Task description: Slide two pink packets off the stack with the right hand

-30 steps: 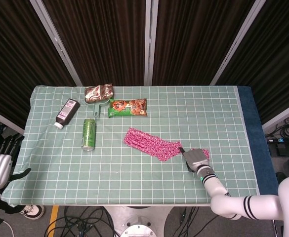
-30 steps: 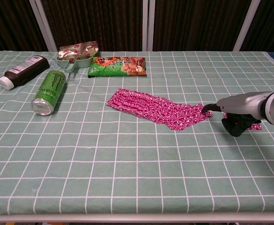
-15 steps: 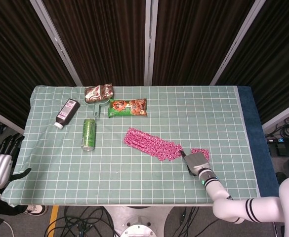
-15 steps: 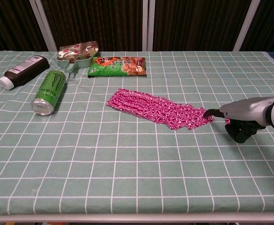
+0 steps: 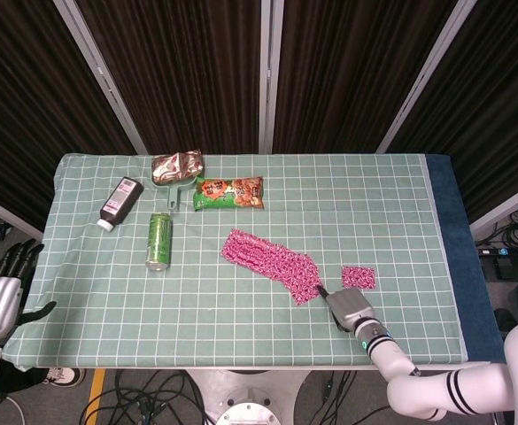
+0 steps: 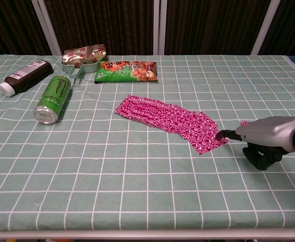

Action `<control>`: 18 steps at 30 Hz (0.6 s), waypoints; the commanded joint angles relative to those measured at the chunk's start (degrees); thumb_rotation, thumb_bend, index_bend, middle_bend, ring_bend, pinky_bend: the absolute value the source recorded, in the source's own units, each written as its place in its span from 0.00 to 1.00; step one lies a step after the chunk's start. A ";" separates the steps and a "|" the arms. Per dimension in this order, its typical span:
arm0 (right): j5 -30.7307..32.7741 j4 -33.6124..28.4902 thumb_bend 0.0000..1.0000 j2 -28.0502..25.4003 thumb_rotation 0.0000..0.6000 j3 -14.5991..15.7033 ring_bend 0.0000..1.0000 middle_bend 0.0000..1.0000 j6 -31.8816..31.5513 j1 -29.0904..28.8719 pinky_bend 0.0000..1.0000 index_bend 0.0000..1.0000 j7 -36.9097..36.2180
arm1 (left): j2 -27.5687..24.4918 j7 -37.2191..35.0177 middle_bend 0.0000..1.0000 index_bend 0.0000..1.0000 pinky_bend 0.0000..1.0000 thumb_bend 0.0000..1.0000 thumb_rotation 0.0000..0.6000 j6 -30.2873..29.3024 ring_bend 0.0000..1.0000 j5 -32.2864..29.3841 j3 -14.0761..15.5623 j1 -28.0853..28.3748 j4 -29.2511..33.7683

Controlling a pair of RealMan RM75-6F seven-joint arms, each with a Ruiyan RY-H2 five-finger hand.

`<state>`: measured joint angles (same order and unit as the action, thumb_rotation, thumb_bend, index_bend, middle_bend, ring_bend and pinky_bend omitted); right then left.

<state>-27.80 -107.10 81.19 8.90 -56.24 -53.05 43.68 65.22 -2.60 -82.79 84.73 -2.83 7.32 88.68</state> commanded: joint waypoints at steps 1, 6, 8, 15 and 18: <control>-1.23 -1.45 1.00 -0.12 1.00 0.82 0.88 0.90 -0.79 0.46 0.85 0.04 0.44 | -0.03 0.02 0.05 0.08 0.21 0.14 1.00 -0.05 0.00 0.05 0.02 -0.03 0.03; -2.66 -3.52 1.00 -0.25 1.00 1.86 0.88 0.90 -1.57 0.90 0.85 0.05 1.11 | -0.15 -0.06 0.05 0.08 0.21 0.14 1.00 -0.25 0.00 0.18 0.07 -0.13 0.06; -3.08 -4.36 1.00 -0.31 1.00 2.30 0.88 0.90 -1.65 0.99 0.85 0.05 1.42 | -0.18 -0.11 0.05 0.08 0.21 0.14 1.00 -0.33 0.00 0.24 0.09 -0.17 0.07; -4.77 -6.64 1.00 -0.05 1.00 3.57 0.88 0.90 -2.12 1.26 0.85 0.06 2.55 | -0.17 -0.08 0.05 0.08 0.21 0.14 1.00 -0.30 0.00 0.20 0.06 -0.17 0.08; -5.75 -7.84 1.00 -0.17 1.00 4.08 0.88 0.90 -2.25 1.36 0.85 0.06 2.91 | -0.19 -0.07 0.05 0.08 0.21 0.14 1.00 -0.34 0.00 0.21 0.03 -0.17 0.11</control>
<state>-33.20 -114.59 81.07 12.74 -58.40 -51.75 46.39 65.03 -2.67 -83.14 84.94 -2.80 7.15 88.79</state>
